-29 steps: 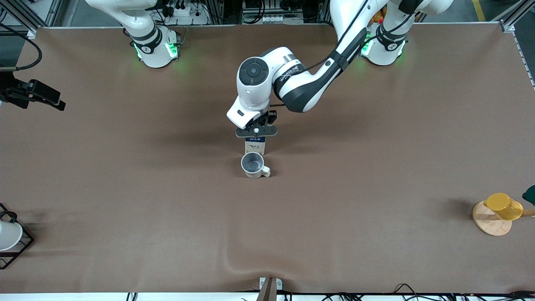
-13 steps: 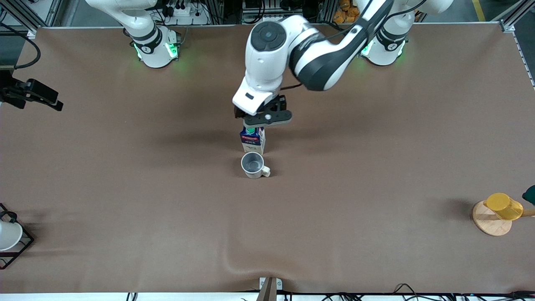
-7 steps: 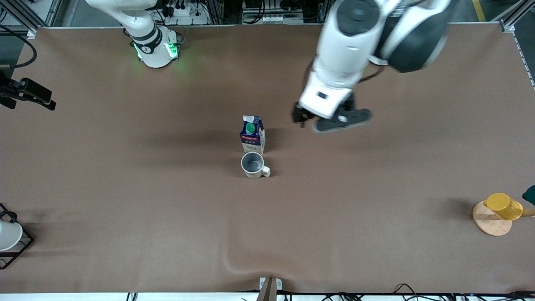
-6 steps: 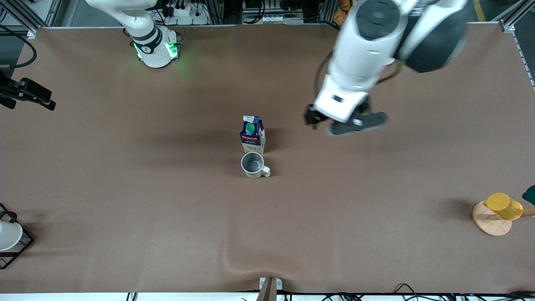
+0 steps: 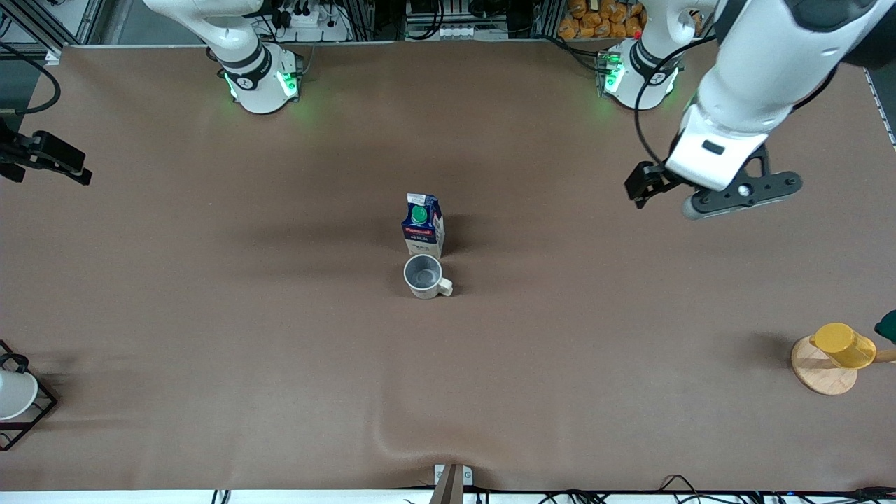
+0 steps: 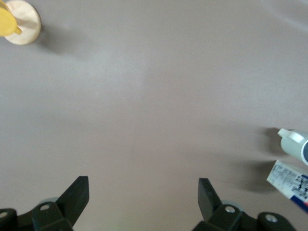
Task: Place milk next to cup
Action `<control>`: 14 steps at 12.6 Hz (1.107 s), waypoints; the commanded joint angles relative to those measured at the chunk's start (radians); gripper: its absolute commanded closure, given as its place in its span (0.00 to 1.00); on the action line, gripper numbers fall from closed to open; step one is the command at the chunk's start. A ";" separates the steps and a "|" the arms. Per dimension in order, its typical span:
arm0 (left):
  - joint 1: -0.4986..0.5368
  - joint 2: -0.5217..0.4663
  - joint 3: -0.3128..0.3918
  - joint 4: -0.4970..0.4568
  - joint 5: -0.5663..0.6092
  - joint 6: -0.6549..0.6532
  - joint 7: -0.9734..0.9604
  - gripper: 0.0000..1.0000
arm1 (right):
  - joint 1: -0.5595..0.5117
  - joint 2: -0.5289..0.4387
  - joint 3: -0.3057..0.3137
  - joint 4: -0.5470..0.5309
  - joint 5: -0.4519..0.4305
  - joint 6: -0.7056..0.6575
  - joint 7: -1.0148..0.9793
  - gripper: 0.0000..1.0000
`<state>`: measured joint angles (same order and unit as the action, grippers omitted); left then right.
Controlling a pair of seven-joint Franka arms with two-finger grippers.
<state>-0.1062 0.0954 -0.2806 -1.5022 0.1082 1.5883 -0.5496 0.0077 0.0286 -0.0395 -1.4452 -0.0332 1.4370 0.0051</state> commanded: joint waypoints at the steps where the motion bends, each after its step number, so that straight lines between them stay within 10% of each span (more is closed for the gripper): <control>1: 0.058 -0.028 -0.006 -0.024 0.010 -0.005 0.161 0.00 | -0.018 -0.010 0.012 -0.004 -0.004 0.002 -0.011 0.00; 6: 0.066 -0.043 0.157 -0.012 -0.137 -0.004 0.483 0.00 | -0.018 -0.010 0.007 -0.004 -0.004 0.013 -0.010 0.00; 14: 0.065 -0.049 0.185 0.040 -0.079 -0.090 0.548 0.00 | -0.067 -0.010 0.004 -0.001 0.087 0.011 -0.011 0.00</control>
<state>-0.0357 0.0505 -0.1029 -1.4695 -0.0034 1.5206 -0.0234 -0.0066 0.0286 -0.0484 -1.4453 -0.0022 1.4487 0.0051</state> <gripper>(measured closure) 0.000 0.000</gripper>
